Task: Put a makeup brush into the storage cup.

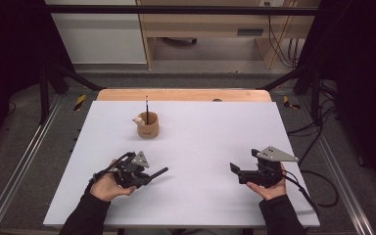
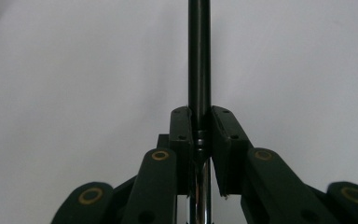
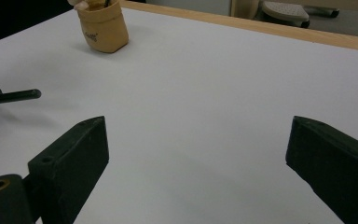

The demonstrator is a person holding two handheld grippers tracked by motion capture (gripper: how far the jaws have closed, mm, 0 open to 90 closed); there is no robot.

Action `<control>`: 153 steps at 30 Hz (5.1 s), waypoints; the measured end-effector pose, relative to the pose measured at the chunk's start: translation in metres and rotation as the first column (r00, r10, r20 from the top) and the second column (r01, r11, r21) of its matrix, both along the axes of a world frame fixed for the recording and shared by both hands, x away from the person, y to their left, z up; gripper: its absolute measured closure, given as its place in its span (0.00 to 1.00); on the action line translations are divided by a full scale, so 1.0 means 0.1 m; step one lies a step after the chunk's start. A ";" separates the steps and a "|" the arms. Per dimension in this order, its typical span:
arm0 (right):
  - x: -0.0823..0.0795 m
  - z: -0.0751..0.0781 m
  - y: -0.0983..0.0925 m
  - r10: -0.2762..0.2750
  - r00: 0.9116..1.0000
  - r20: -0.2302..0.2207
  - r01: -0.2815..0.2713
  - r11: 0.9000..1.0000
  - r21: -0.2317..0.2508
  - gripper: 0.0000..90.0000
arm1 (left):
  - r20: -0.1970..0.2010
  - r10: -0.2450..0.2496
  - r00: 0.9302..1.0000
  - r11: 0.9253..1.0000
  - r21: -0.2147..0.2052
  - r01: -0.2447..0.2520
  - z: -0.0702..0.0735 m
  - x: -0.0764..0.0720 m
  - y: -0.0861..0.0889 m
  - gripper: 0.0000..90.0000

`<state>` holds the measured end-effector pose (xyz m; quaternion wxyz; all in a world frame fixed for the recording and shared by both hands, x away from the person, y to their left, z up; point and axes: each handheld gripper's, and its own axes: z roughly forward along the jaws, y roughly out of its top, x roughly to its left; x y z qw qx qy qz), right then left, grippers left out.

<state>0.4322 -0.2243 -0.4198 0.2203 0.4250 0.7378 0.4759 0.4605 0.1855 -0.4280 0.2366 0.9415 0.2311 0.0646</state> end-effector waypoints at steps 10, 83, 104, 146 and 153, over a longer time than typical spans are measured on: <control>-0.01 0.02 0.03 0.012 1.000 0.001 -0.012 1.000 0.001 0.07 | 0.026 -0.002 1.000 0.998 -0.066 0.004 0.07 -0.05 -0.03 0.87; -0.06 0.44 0.83 0.275 0.961 -0.003 -0.267 0.930 -0.252 0.08 | 0.053 -0.136 0.989 0.982 -0.127 0.142 0.32 0.04 -0.47 0.88; -0.10 0.50 1.02 0.362 0.930 -0.057 -0.356 0.857 -0.371 0.09 | 0.040 -0.186 0.982 0.975 -0.116 0.190 0.42 0.05 -0.59 0.88; -0.14 0.47 1.21 0.465 0.877 -0.122 -0.461 0.742 -0.486 0.21 | 0.001 -0.293 0.956 0.955 -0.051 0.293 0.55 -0.03 -0.85 0.88; -0.16 0.46 1.24 0.480 0.867 -0.131 -0.475 0.719 -0.507 0.27 | -0.002 -0.302 0.953 0.952 -0.047 0.301 0.57 -0.05 -0.90 0.88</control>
